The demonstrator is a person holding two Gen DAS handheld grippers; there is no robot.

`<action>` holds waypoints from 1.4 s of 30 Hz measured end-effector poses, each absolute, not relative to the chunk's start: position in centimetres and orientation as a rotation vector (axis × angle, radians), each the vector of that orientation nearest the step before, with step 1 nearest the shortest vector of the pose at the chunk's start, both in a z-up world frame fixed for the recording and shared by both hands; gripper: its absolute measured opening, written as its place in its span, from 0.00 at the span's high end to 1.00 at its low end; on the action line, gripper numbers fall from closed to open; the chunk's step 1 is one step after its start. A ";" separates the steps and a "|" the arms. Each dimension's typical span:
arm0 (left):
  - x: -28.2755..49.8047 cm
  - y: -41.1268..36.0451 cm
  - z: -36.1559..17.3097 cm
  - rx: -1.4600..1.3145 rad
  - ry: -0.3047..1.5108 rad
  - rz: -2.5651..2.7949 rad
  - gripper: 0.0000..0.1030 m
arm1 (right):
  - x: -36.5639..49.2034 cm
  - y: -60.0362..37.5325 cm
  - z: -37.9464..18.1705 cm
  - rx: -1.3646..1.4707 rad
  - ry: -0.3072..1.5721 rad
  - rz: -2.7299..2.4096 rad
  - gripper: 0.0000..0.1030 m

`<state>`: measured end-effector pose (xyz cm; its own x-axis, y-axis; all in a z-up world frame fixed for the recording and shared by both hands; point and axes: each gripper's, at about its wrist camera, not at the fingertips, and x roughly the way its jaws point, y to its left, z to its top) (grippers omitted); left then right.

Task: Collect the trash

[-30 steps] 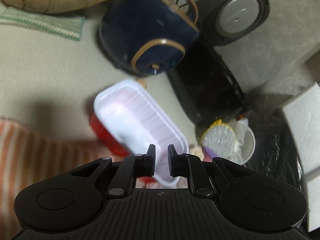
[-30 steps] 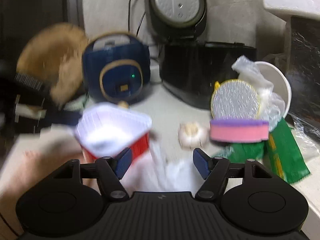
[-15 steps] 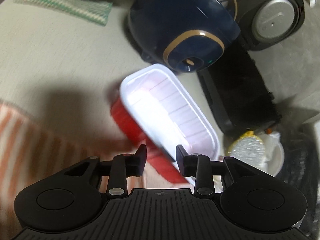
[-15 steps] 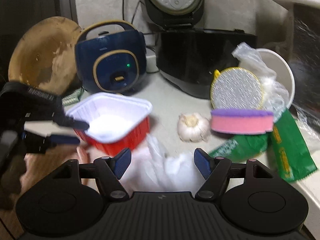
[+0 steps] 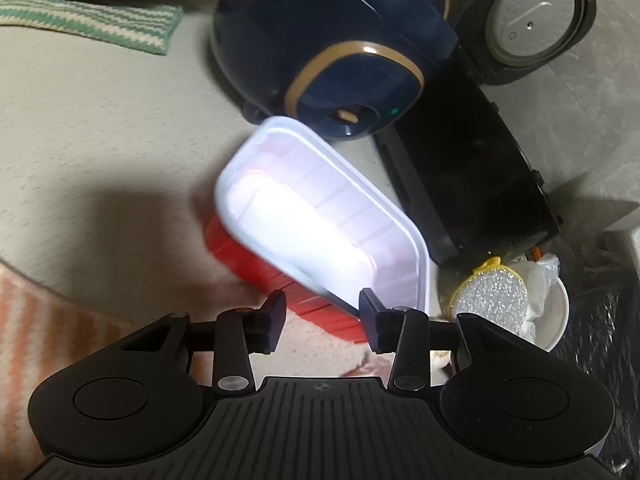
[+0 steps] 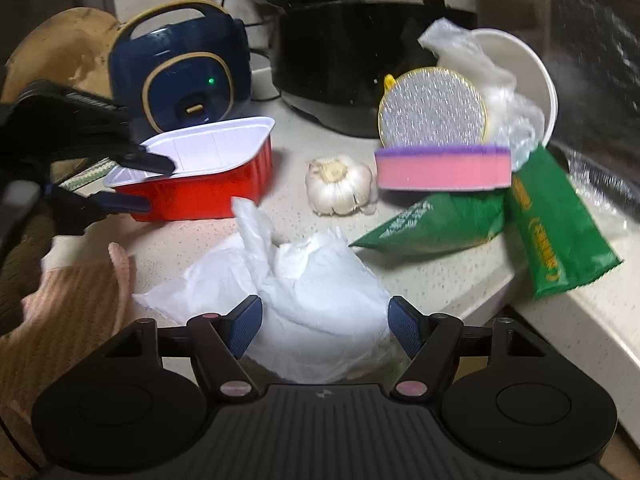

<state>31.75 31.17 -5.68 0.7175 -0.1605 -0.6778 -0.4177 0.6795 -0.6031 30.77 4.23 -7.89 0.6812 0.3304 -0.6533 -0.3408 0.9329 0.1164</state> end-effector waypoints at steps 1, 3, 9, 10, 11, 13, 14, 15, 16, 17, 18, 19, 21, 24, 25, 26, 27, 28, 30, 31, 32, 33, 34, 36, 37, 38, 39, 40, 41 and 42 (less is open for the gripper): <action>31.4 31.5 -5.6 -0.838 0.775 0.167 0.57 | 30.8 4.3 -7.9 -0.007 0.731 0.380 0.32; 30.8 32.2 -5.5 -0.855 0.770 0.176 0.57 | 31.0 4.7 -7.9 0.001 0.729 0.400 0.32; 28.8 33.8 -4.3 -0.871 0.739 0.150 0.57 | 32.2 4.4 -4.8 0.059 0.641 0.468 0.29; 28.5 33.9 -4.1 -0.871 0.733 0.141 0.57 | 32.9 4.1 -4.2 0.089 0.637 0.481 0.28; 28.2 34.1 -3.9 -0.872 0.730 0.128 0.57 | 34.0 3.9 -3.3 0.124 0.638 0.489 0.26; 27.6 34.2 -3.7 -0.871 0.728 0.105 0.57 | 36.0 4.0 -2.1 0.165 0.646 0.493 0.26; 27.2 34.2 -3.7 -0.869 0.727 0.093 0.57 | 37.3 4.3 -1.5 0.185 0.652 0.493 0.26; 27.0 34.1 -3.8 -0.871 0.728 0.080 0.57 | 38.4 4.7 -1.2 0.197 0.657 0.496 0.26; 26.7 34.1 -4.0 -0.876 0.731 0.068 0.57 | 39.5 5.2 -1.0 0.199 0.664 0.502 0.26; 26.4 34.1 -4.3 -0.885 0.734 0.058 0.57 | 40.8 6.1 -1.1 0.183 0.678 0.508 0.28; 26.0 34.2 -4.6 -0.900 0.732 0.049 0.57 | 41.8 6.9 -1.3 0.160 0.695 0.510 0.41; 25.6 34.3 -4.9 -0.916 0.725 0.046 0.57 | 42.8 7.8 -1.8 0.134 0.723 0.512 0.52; 24.5 34.7 -5.4 -0.941 0.707 0.052 0.57 | 44.0 9.3 -2.8 0.116 0.794 0.525 0.74; 23.1 35.7 -6.2 -1.001 0.684 0.067 0.57 | 43.6 10.4 -3.8 0.123 0.853 0.566 0.80; 22.8 36.0 -6.3 -1.024 0.677 0.068 0.57 | 42.9 10.6 -4.0 0.129 0.870 0.599 0.80; 22.7 36.3 -6.4 -1.047 0.669 0.069 0.57 | 41.8 10.8 -4.1 0.128 0.880 0.633 0.80; 22.6 36.5 -6.3 -1.066 0.660 0.072 0.57 | 41.1 10.9 -4.2 0.126 0.888 0.665 0.80; 22.7 36.5 -6.3 -1.076 0.652 0.076 0.57 | 40.0 11.1 -4.2 0.125 0.899 0.703 0.79; 23.2 36.4 -5.9 -1.070 0.649 0.087 0.57 | 38.3 11.4 -4.2 0.133 0.914 0.760 0.79; 23.6 36.2 -5.8 -1.062 0.653 0.100 0.57 | 37.3 11.5 -4.1 0.139 0.929 0.805 0.79; 23.9 36.0 -5.7 -1.051 0.659 0.114 0.57 | 36.5 11.5 -4.0 0.141 0.930 0.832 0.78; 24.3 35.6 -5.6 -1.026 0.673 0.136 0.57 | 35.7 11.4 -3.9 0.132 0.917 0.845 0.78; 24.7 35.2 -5.5 -0.983 0.698 0.177 0.57 | 35.0 11.2 -3.6 0.112 0.894 0.847 0.77; 24.9 34.6 -5.5 -0.909 0.716 0.245 0.53 | 33.5 10.3 -2.9 0.047 0.817 0.808 0.60; 24.9 34.5 -5.4 -0.898 0.709 0.254 0.54 | 32.8 9.9 -2.6 0.012 0.770 0.771 0.52; 24.9 34.3 -5.4 -0.892 0.706 0.258 0.54 | 32.2 9.2 -2.4 -0.027 0.718 0.723 0.38; 25.1 34.2 -5.4 -0.886 0.704 0.258 0.54 | 31.6 8.5 -2.5 -0.071 0.664 0.667 0.31; 25.3 34.0 -5.4 -0.880 0.704 0.253 0.54 | 31.0 7.9 -2.7 -0.112 0.627 0.621 0.30; 25.5 33.8 -5.4 -0.875 0.703 0.247 0.54 | 30.8 7.4 -3.2 -0.165 0.605 0.575 0.30; 25.8 33.5 -5.4 -0.865 0.701 0.241 0.54 | 30.7 7.1 -3.7 -0.199 0.605 0.551 0.30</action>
<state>25.81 33.53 -5.42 0.7537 -0.0794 -0.6524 -0.4640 0.6388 -0.6138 30.70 7.13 -3.71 0.6846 0.4316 -0.5874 -0.5450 0.8382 -0.0192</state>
